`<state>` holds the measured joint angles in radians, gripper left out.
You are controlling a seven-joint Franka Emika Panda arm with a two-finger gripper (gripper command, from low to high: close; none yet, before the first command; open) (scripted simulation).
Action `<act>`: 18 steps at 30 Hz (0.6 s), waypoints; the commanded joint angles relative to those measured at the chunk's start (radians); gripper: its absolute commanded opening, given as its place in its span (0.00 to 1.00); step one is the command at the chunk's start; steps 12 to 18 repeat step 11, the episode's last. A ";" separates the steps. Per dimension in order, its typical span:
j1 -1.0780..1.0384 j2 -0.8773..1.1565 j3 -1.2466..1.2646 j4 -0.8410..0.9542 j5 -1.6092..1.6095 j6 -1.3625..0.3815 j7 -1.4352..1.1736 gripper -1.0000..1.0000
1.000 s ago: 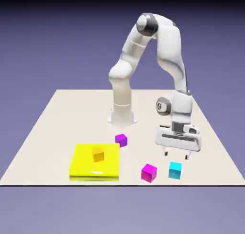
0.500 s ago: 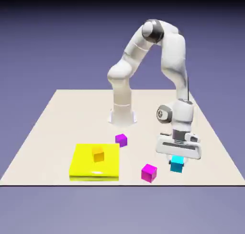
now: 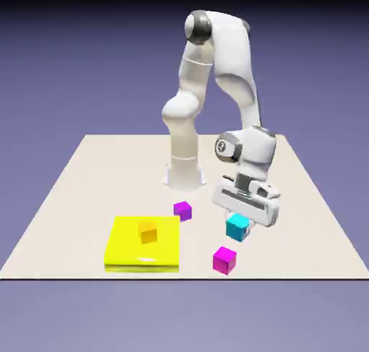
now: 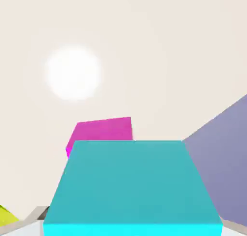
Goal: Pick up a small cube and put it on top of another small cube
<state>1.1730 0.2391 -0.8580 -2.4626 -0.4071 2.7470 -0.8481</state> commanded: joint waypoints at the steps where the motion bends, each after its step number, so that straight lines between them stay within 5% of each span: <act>1: 0.000 0.000 0.000 0.000 0.000 0.001 0.000 0.00; 7: -0.177 0.217 0.165 0.035 0.155 0.181 -0.091 0.00; 8: -0.177 0.217 0.165 0.035 0.155 0.181 -0.091 1.00; 18: -0.118 0.144 0.110 0.023 0.103 0.121 -0.061 1.00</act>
